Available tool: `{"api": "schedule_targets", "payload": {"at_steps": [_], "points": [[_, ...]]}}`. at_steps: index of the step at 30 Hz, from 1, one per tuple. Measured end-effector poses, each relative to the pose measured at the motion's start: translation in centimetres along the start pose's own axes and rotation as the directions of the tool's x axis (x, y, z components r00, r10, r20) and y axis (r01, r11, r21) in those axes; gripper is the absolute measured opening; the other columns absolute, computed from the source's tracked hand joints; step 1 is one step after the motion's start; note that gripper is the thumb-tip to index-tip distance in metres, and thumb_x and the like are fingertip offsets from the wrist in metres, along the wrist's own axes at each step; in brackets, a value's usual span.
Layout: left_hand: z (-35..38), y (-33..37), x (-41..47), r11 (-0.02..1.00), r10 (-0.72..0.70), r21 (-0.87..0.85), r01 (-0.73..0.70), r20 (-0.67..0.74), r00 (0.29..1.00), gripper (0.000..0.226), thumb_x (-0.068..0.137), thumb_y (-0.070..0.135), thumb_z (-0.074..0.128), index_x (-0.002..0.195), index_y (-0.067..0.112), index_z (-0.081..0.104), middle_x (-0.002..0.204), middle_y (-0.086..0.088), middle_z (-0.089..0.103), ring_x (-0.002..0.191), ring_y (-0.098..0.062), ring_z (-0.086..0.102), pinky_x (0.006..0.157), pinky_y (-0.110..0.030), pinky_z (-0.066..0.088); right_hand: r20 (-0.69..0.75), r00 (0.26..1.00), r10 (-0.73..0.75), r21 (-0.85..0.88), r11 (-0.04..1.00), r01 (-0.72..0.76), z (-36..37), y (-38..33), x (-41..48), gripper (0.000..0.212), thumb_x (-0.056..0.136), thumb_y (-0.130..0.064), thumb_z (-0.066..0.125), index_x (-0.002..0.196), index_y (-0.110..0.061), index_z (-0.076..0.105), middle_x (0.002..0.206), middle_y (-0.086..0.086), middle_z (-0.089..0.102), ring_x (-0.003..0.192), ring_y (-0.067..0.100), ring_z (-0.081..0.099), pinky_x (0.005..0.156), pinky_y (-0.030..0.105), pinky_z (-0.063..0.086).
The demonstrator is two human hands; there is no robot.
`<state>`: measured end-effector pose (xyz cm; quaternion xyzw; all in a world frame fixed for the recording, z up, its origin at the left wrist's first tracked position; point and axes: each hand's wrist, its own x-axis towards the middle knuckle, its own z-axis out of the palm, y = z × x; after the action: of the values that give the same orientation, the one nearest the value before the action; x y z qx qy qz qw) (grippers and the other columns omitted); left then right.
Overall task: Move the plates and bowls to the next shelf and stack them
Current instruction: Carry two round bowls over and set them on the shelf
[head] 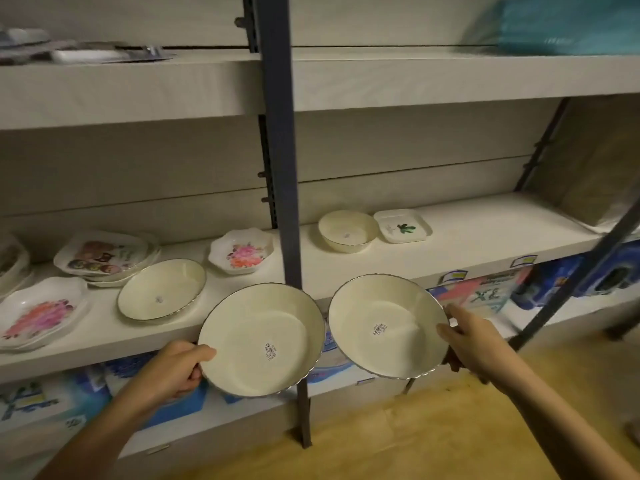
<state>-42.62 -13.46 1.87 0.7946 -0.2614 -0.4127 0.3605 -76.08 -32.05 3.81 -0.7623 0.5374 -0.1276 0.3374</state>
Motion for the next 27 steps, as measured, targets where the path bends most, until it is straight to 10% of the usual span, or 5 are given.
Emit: {"api": "schedule_targets", "payload": {"at_steps": [21,27], "points": [[19.4,17.0,9.3,0.994,0.110,-0.025,-0.111,-0.017,0.994,0.039,0.089,0.011,0.049,0.051,0.010,0.041,0.033,0.004,0.032,0.031,-0.009,0.024,0.039,-0.018,0.018,-0.060,0.994,0.087,0.064,0.994,-0.083,-15.9,14.0,14.4,0.023,0.095,-0.012,0.044,0.116,-0.004,0.051,0.068,0.009,0.064,0.055,0.018,0.058,0.071,0.042,0.055],[24.0,21.8,12.3,0.994,0.110,-0.001,-0.110,-0.059,0.992,0.042,0.089,0.009,0.048,0.048,0.009,0.038,0.030,0.007,0.030,0.026,-0.006,0.022,0.038,-0.017,0.016,-0.038,0.992,0.121,0.112,0.987,-0.116,-20.6,17.5,19.6,0.021,0.096,-0.015,0.044,0.115,-0.008,0.050,0.065,0.006,0.061,0.053,0.013,0.054,0.053,0.022,0.045]]}}
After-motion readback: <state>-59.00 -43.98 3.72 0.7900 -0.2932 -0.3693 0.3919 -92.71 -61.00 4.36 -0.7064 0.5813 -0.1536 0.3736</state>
